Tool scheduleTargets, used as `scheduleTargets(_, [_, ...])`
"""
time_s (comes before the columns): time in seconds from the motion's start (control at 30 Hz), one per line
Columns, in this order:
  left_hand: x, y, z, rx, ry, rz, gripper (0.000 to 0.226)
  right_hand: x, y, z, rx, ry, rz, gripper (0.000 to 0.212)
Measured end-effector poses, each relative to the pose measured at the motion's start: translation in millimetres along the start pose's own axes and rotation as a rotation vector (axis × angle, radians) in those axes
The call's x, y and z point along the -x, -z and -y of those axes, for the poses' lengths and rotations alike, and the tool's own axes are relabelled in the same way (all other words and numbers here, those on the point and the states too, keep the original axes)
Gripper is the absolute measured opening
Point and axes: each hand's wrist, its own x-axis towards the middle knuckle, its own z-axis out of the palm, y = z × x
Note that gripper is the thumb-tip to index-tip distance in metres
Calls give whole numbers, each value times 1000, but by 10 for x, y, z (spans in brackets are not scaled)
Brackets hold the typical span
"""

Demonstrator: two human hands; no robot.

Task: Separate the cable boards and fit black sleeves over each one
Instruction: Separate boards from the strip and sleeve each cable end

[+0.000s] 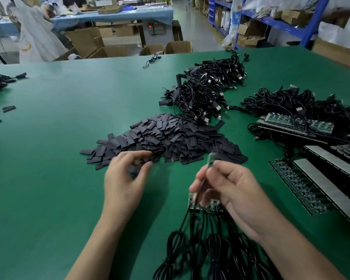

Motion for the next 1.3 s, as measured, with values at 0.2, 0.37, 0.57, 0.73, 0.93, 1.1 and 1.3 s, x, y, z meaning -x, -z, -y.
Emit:
scheduleTargets(0.2, [-62,43,222,-405,72,74,55,7,316,150,-444,51,-68,34])
scheduleTargets(0.37, [-52,54,203,-511,-10,22,49,-12,441,139,-187,-95,-49,32])
scheduleTargets(0.57, [10,42,44,-70,-56,43,33,-9,367,131,176,-154,-80,30])
scheduleTargets(0.73, [194,-147,-236,465,-45,352,27,16,131,-6,686,-8,-51,37])
scheduleTargets(0.93, [270,-269,-286,627,-12,470,26,5,165,-35,567,-144,50,40])
scheduleTargets(1.1, [291,-302,-286,589,-57,482,27,-18,219,-82,417,-198,61,24])
scheduleTargets(1.3, [257,-262,-252,421,-208,457,25,-29,252,-128,544,-202,47,24])
